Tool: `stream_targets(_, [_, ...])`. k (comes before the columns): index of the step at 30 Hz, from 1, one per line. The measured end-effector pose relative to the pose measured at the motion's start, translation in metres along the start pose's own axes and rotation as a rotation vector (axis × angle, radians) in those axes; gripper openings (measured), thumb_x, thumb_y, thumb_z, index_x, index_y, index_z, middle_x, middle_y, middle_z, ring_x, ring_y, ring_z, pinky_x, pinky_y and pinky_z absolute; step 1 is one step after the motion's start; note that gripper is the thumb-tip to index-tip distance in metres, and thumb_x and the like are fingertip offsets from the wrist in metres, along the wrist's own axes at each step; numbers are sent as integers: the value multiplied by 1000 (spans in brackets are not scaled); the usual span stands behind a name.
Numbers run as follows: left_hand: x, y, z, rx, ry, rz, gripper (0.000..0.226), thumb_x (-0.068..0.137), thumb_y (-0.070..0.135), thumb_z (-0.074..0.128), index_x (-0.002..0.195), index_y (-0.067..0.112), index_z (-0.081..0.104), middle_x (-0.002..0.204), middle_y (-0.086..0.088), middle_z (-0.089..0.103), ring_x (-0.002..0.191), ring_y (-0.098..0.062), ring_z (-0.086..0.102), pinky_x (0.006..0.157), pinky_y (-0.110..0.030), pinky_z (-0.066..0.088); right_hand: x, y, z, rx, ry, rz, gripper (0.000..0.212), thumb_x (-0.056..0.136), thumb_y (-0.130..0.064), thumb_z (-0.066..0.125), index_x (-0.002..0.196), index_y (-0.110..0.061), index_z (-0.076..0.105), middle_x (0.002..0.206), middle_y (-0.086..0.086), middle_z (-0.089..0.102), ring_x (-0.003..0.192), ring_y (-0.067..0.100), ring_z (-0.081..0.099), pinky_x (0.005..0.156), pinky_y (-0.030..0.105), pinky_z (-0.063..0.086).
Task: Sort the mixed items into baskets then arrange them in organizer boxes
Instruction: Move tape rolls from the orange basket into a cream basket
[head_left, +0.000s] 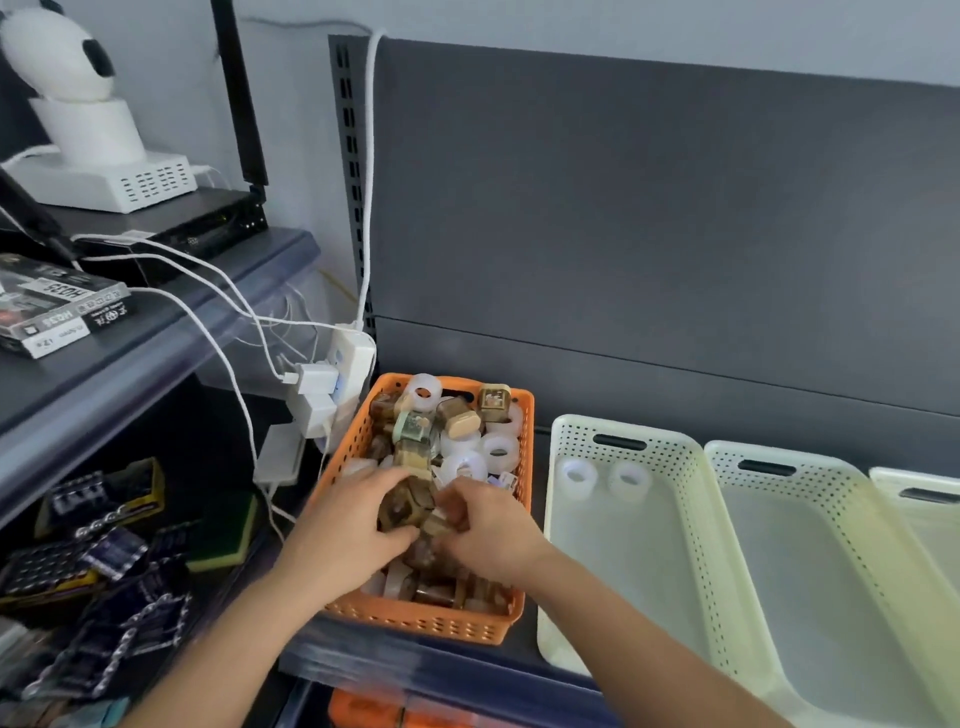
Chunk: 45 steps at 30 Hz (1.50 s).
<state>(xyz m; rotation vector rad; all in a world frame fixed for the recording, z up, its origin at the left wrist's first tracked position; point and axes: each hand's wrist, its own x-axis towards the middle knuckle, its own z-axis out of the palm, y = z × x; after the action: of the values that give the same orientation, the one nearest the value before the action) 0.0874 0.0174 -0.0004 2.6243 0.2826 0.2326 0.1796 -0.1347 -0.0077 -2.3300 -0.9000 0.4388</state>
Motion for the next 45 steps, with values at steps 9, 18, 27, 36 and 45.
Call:
stream_targets(9, [18, 64, 26, -268, 113, -158, 63, 79, 32, 75, 135, 33, 48, 123, 17, 56, 115, -8, 53, 96, -31, 45, -41, 31, -53, 36, 57, -145, 28, 86, -17, 58, 114, -13, 63, 111, 6, 61, 101, 20, 56, 88, 29, 46])
stream_targets(18, [-19, 64, 26, -194, 220, -349, 58, 83, 23, 71, 137, 32, 49, 136, 8, 53, 123, -14, 49, 103, -38, 42, -43, 31, -37, -270, -61, -448, 33, 88, -16, 56, 121, -11, 58, 119, 11, 60, 113, 31, 50, 94, 43, 46])
stream_targets(27, [-38, 41, 17, -155, 182, -406, 64, 86, 26, 68, 144, 30, 40, 140, 6, 47, 126, -14, 46, 102, -33, 38, -5, 16, -11, -307, -186, -358, 41, 80, -5, 55, 121, -10, 53, 122, 12, 54, 114, 30, 50, 92, 40, 48])
stream_targets(36, [-11, 50, 10, -187, 221, -311, 54, 82, 34, 71, 128, 31, 43, 127, 13, 51, 116, -7, 49, 95, -29, 41, -9, 32, -34, -181, 134, -325, 40, 72, -43, 66, 104, -18, 60, 97, 1, 57, 91, 20, 56, 72, 32, 49])
stream_targets(45, [46, 166, 61, -319, 136, 70, 47, 83, 28, 70, 127, 30, 53, 114, 20, 54, 108, 0, 50, 86, -20, 42, -70, 128, -129, -59, 614, -25, 40, 71, -31, 71, 108, -21, 60, 101, -7, 55, 93, 12, 54, 75, 23, 41])
